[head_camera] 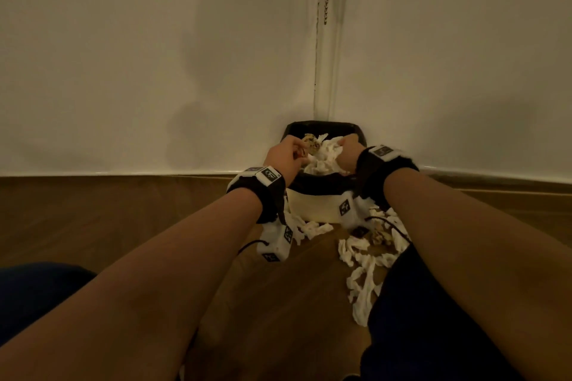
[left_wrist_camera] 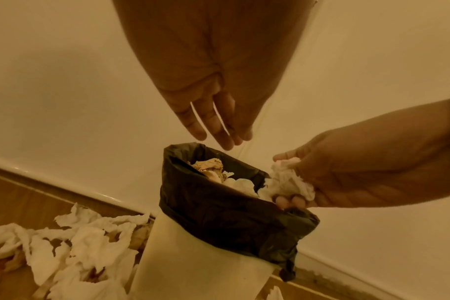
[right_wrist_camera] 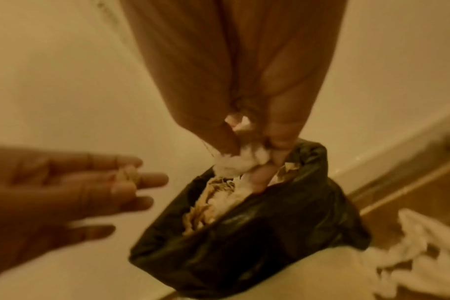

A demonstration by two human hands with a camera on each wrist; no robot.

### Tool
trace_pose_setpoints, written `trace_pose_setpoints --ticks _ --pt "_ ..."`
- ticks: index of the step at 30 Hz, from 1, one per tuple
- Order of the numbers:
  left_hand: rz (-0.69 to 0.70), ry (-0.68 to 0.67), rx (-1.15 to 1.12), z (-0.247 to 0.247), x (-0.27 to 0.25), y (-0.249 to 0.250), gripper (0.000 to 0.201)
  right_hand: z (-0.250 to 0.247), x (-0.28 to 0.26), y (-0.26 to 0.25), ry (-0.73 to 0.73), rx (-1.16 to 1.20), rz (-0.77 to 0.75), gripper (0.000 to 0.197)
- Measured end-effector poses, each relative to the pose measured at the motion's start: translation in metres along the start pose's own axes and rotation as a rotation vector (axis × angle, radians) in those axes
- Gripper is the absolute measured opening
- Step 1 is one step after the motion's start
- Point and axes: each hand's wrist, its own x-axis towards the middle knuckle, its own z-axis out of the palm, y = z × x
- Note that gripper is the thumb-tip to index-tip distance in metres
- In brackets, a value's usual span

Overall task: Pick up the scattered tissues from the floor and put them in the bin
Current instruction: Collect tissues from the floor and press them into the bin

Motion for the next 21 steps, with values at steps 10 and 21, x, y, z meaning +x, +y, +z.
trace_pose_setpoints --ticks 10,21 --pt "0.068 0.032 0.195 0.016 0.037 -0.015 0.033 0.002 0.026 0.004 0.106 -0.568 -0.182 0.038" --pt "0.156 -0.179 0.716 0.035 0.047 -0.020 0.031 0.019 0.048 0.005 -0.028 -0.939 -0.191 0.053"
